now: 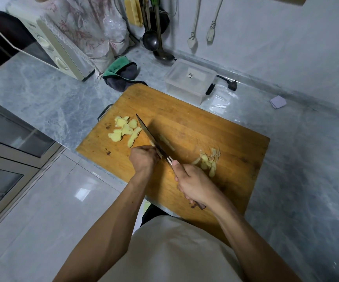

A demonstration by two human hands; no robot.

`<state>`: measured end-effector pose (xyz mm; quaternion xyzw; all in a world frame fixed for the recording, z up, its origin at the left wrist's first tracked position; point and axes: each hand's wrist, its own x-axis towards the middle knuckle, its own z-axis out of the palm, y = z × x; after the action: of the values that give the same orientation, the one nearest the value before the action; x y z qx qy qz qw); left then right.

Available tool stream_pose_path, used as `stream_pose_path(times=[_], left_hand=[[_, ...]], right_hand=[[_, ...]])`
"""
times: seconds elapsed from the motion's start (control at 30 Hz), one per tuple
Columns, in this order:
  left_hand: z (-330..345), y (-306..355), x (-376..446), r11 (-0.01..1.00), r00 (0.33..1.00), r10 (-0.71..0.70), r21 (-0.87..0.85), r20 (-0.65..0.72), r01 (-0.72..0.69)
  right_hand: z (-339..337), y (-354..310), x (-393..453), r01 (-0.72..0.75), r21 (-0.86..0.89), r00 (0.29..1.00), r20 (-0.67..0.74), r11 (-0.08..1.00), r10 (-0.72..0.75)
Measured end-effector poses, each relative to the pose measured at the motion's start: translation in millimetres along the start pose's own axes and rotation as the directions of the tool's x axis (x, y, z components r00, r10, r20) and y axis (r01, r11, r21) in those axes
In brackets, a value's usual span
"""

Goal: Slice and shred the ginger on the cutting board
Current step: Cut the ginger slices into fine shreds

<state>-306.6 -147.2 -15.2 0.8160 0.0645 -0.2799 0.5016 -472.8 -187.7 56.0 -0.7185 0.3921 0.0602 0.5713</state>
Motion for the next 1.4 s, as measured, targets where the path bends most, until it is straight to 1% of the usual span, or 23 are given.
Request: stream_pose_path(times=[0.13, 0.27, 0.47, 0.6, 0.7, 0.87, 1.03, 1.2, 1.3, 1.4], left_hand=[[0.9, -3.1, 0.4, 0.999, 0.999, 0.031, 0.018, -0.012, -0.031], [0.9, -4.9, -2.6, 0.994, 0.996, 0.085, 0.066, -0.008, -0.084], [0.9, -1.8, -7.1, 0.983, 0.988, 0.154, 0.098, 0.009, -0.154], [1.6, -3.8, -4.9, 0.988, 0.991, 0.136, 0.07, 0.008, -0.136], [0.6, -4.3, -2.9, 0.992, 0.994, 0.111, 0.057, 0.011, -0.112], [1.5, -0.1, -6.8, 0.978, 0.984, 0.176, 0.11, 0.025, -0.178], [2.5, -8.7, 5.5, 0.995, 0.996, 0.09, 0.041, 0.028, -0.091], [2.2, -8.8, 9.1, 0.995, 0.995, 0.087, 0.04, 0.047, -0.089], [4.2, -8.5, 9.9, 0.996, 0.996, 0.076, 0.042, 0.04, -0.078], [2.6, -11.8, 11.1, 0.996, 0.995, 0.084, 0.038, 0.063, -0.086]], right_hand=[[1.8, -2.7, 0.2, -0.015, -0.014, 1.0, 0.003, 1.0, 0.015], [4.2, -5.3, -1.9, -0.012, -0.077, 1.0, -0.011, 0.997, 0.011], [7.5, -6.3, 0.5, 0.016, -0.115, 1.0, -0.006, 0.993, -0.017], [5.3, -7.2, 2.4, -0.02, -0.092, 1.0, 0.01, 0.996, 0.021], [5.6, -8.0, 3.2, -0.019, -0.091, 1.0, 0.017, 0.996, 0.02], [7.2, -9.0, 9.9, -0.009, -0.094, 1.0, 0.013, 0.996, 0.01], [-3.1, -5.7, 12.5, -0.047, -0.008, 0.997, 0.066, 0.999, 0.047], [-0.2, -6.1, 14.1, -0.041, -0.012, 0.997, 0.065, 0.999, 0.042], [-1.7, -2.7, 16.1, -0.059, 0.024, 0.996, 0.072, 0.998, 0.057], [-2.6, -1.5, 17.7, -0.057, 0.048, 0.995, 0.089, 0.997, 0.053]])
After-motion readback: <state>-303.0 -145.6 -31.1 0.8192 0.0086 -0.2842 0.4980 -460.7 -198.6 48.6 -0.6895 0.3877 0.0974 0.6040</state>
